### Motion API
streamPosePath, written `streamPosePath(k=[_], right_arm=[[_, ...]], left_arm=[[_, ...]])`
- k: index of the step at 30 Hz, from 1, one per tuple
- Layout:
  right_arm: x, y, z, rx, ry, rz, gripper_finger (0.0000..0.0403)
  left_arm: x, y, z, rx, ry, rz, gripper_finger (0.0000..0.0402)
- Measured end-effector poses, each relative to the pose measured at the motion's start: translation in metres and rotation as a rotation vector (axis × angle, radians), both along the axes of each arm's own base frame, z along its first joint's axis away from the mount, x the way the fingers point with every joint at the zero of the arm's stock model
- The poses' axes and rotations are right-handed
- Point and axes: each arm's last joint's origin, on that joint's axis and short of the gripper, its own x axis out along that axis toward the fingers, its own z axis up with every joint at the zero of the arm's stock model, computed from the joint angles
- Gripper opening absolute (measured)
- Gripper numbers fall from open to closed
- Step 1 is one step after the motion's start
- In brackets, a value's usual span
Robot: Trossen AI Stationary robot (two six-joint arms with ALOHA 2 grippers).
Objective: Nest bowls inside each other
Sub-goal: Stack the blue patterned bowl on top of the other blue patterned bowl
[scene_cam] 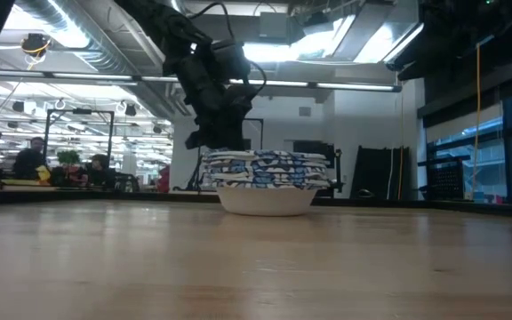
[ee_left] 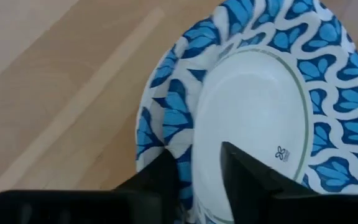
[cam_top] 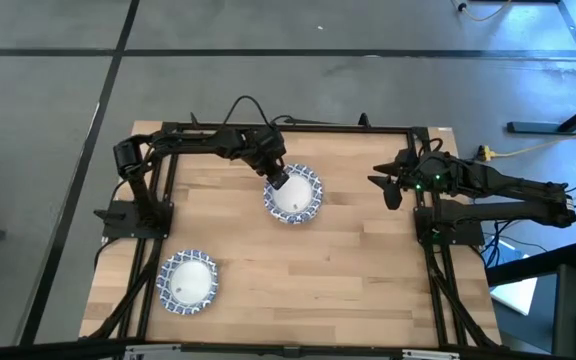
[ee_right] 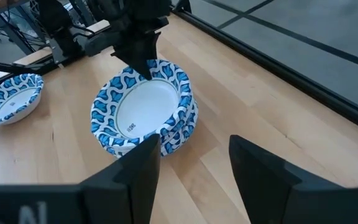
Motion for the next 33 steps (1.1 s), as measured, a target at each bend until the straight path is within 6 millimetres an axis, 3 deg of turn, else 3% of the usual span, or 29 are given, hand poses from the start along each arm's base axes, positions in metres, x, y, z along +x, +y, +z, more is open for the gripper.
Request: streamPosePath(k=[6,25,29,33], right_arm=[[0.0,0.0,0.0,0.0,-0.001,0.0,0.0193],[0.0,0.0,0.0,0.001,-0.001,0.0,0.0193],[0.0,0.0,0.0,0.004,-0.002,-0.002,0.0193],[0.0,0.0,0.0,0.004,-0.002,-0.002,0.0193]], left_arm=[[-0.002,-0.001,0.004,0.022,-0.003,-0.016,0.0162],[-0.025,-0.008,0.057,0.216,-0.076,-0.014,0.0164],[-0.038,-0.02,0.08,0.233,-0.124,-0.052,0.0163],[-0.057,-0.048,0.101,0.134,-0.158,-0.175,0.0165]])
